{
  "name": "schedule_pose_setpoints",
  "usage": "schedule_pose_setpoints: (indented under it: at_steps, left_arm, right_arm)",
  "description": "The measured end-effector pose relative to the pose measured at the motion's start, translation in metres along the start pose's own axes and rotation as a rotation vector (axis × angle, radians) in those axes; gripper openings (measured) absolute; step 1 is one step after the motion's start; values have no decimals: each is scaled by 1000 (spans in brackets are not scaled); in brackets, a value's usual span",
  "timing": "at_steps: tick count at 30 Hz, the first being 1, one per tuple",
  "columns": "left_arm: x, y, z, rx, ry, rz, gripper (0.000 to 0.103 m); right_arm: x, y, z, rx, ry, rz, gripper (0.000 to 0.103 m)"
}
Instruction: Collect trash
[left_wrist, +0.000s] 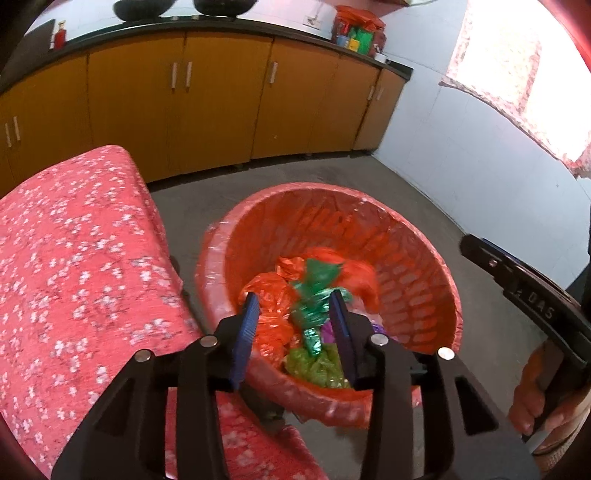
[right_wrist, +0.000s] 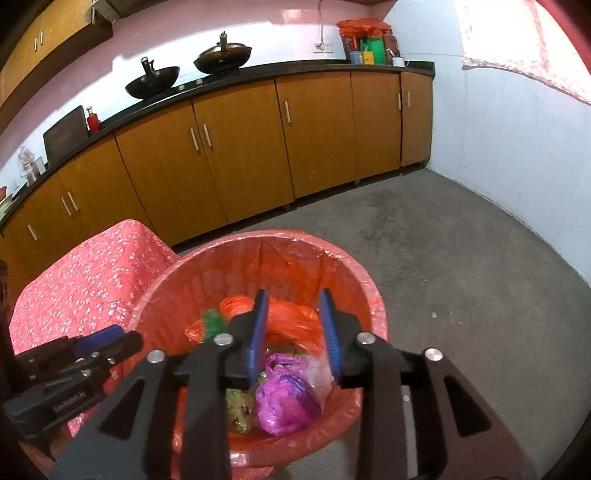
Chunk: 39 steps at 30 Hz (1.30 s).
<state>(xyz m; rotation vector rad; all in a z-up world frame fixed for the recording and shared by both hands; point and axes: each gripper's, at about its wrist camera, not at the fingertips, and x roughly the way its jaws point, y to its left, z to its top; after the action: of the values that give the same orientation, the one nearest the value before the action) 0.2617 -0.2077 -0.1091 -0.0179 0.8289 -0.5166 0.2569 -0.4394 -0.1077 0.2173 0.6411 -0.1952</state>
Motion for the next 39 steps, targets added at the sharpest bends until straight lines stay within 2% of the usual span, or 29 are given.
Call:
schedule_pose_setpoints:
  at_steps: [3, 6, 8, 11, 14, 16, 19, 24, 29, 33, 39]
  left_arm:
    - [-14, 9, 1, -23, -25, 27, 45]
    - [-30, 20, 3, -42, -52, 54, 48]
    - [-47, 28, 5, -56, -82, 76, 50]
    - [-77, 35, 6, -56, -141, 110, 57]
    - [-118, 38, 5, -44, -236, 157, 71]
    - [-147, 39, 1, -30, -303, 194, 82]
    - [-182, 35, -7, 1, -378, 250, 92]
    - [-236, 32, -35, 12, -478, 352, 101]
    - [-272, 38, -64, -33, -521, 390, 101]
    - [-295, 40, -88, -60, -543, 443, 101]
    - [-317, 42, -113, -83, -545, 482, 101]
  right_arm:
    - [-10, 1, 2, 1, -19, -5, 42]
    - [-27, 3, 6, -5, -56, -16, 57]
    - [-42, 5, 8, -11, -89, -21, 71]
    - [-72, 11, 12, -17, -157, -19, 87]
    - [-106, 19, 16, -17, -236, -20, 96]
    - [-129, 26, 17, -21, -284, -25, 99]
    - [-157, 41, 18, -39, -322, -39, 99]
    - [-199, 69, 7, -81, -382, -82, 99]
    - [-235, 95, -14, -155, -433, -104, 99]
    - [-263, 104, -33, -152, -450, -64, 99]
    - [-288, 111, -55, -143, -448, -19, 99]
